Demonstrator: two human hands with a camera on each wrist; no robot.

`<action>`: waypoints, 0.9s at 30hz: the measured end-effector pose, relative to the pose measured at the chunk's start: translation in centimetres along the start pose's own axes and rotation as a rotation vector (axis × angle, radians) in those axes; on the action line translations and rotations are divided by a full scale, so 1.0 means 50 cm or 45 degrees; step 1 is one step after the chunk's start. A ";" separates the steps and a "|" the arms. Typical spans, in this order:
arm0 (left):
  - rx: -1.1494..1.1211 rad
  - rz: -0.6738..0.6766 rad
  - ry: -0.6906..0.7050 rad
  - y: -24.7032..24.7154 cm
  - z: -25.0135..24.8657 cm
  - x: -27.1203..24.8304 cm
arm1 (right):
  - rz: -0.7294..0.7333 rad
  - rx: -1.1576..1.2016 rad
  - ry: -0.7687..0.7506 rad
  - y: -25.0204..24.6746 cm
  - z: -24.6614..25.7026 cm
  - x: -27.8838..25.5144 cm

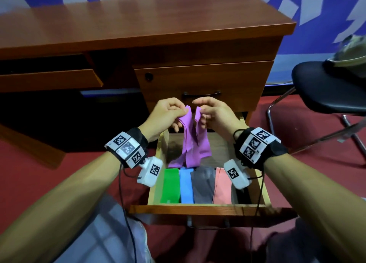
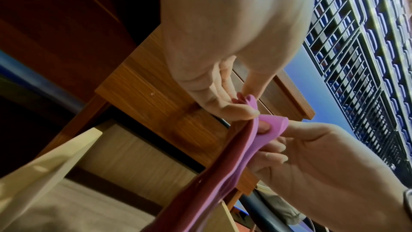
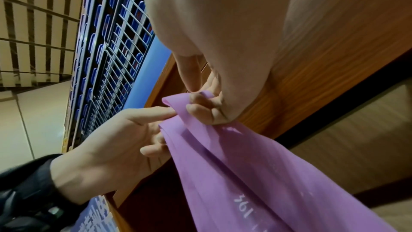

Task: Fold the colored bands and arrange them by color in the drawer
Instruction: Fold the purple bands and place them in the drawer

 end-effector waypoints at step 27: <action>-0.505 0.044 -0.282 0.064 0.025 -0.031 | -0.087 -0.268 -0.244 0.008 0.026 -0.052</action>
Point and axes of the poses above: each hand's wrist, its own x-axis towards the middle knuckle, its own y-axis out of the palm, z = x × y, the point moved 6 cm from there along x, towards the middle knuckle, and after that the axes turned 5 degrees about -z, right-handed, at the moved point
